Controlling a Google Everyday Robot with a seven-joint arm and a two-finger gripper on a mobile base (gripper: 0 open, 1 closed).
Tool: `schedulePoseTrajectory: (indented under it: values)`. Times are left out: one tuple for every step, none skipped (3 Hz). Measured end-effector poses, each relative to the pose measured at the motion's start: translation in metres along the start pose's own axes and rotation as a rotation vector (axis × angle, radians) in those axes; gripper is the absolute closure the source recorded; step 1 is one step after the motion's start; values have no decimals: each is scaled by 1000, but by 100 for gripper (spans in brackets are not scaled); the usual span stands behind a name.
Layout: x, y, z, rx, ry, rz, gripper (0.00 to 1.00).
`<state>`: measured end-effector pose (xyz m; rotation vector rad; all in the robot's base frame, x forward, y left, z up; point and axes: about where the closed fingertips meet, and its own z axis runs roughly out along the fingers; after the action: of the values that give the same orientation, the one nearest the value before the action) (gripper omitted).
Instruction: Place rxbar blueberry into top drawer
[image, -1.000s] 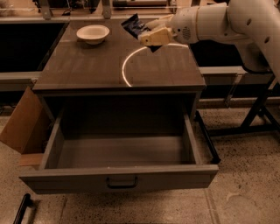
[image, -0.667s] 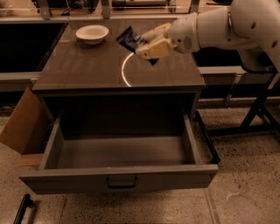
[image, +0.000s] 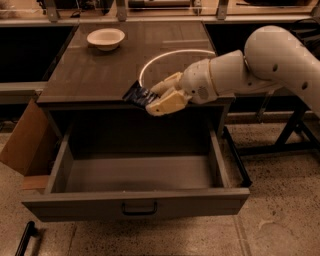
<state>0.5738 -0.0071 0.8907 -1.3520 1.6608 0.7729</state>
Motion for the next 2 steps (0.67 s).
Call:
schedulePoseTrajectory:
  values:
    - [10,8,8,-22,15,12,100]
    - [26,9,19,-25,36,41,100]
